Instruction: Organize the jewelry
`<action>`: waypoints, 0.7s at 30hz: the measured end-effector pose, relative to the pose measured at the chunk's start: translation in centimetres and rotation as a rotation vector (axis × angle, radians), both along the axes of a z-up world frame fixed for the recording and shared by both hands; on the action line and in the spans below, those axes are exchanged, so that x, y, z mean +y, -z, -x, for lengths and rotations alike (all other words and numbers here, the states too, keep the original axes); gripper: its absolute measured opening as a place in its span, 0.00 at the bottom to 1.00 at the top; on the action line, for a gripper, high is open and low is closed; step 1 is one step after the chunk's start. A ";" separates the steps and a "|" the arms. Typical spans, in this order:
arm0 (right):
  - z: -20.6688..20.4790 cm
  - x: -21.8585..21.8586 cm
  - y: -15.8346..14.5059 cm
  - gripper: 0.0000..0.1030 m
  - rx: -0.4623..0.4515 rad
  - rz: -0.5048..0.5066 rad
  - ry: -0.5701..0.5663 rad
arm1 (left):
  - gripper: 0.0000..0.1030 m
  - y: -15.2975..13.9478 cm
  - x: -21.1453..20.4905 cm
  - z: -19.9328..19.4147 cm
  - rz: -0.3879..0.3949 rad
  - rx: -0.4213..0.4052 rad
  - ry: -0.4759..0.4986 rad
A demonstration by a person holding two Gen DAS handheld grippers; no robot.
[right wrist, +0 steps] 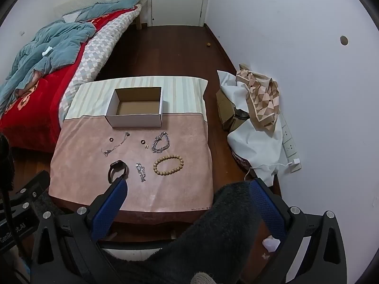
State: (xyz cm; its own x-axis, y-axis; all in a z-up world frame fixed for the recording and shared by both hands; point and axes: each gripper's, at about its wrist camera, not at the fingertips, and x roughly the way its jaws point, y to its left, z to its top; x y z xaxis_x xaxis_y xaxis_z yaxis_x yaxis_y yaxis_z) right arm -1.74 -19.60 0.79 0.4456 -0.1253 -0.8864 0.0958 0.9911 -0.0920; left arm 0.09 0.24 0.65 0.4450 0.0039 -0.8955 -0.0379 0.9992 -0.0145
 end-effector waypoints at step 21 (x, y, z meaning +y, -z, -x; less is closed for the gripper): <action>1.1 -0.7 -0.4 1.00 -0.018 -0.010 0.000 | 1.00 -1.0 -0.4 0.8 -0.006 -0.012 0.007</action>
